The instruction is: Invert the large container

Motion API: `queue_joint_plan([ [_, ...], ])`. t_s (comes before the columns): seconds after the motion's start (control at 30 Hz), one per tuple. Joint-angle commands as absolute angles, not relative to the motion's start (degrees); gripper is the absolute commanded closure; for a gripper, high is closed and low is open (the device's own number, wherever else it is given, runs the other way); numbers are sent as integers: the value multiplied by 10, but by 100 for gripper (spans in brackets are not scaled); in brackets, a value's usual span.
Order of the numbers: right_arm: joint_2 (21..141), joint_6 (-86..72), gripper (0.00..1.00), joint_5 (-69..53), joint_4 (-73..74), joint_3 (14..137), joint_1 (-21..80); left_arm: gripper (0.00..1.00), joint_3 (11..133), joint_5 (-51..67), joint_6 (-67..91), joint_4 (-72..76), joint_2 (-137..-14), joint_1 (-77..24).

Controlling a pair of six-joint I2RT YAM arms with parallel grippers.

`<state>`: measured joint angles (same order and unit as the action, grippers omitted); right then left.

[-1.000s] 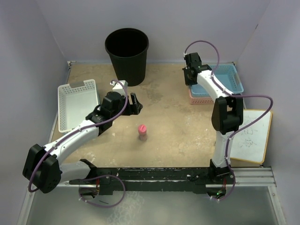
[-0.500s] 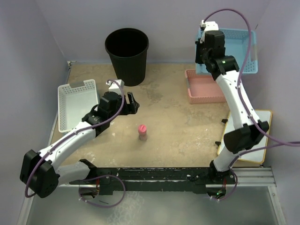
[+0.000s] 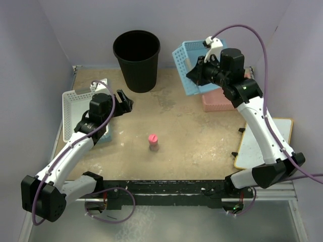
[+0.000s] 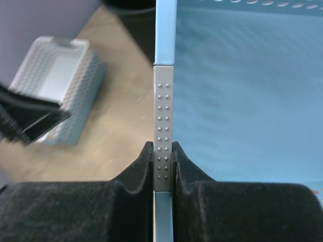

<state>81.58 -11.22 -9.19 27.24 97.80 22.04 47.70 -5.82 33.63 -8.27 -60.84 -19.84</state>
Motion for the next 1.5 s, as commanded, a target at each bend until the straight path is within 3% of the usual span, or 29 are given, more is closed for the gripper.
queue_joint_plan([
  [0.0, 790, -159, 100, -288, 176, 935, 219, 27, 526, -69, 325, -93, -592, -196],
  [0.2, 788, -203, 100, -315, 142, 898, 218, 27, 577, -17, 259, -136, -598, -195],
  [0.33, 788, -247, 100, -370, 68, 868, 218, 26, 612, -50, 231, -184, -600, -192],
  [0.7, 812, -605, 100, -550, -363, 672, 216, 21, 613, -64, 257, -203, -619, -162],
  [0.87, 814, -638, 100, -537, -400, 633, 215, 21, 607, -63, 265, -200, -600, -152],
  [1.17, 884, -877, 100, -529, -725, 556, 229, 18, 656, -38, 291, -239, -611, -118],
  [1.27, 932, -971, 100, -511, -836, 565, 261, 18, 679, -56, 302, -239, -594, -104],
  [1.47, 1019, -1046, 100, -453, -915, 616, 330, 18, 695, -96, 317, -221, -564, -103],
])
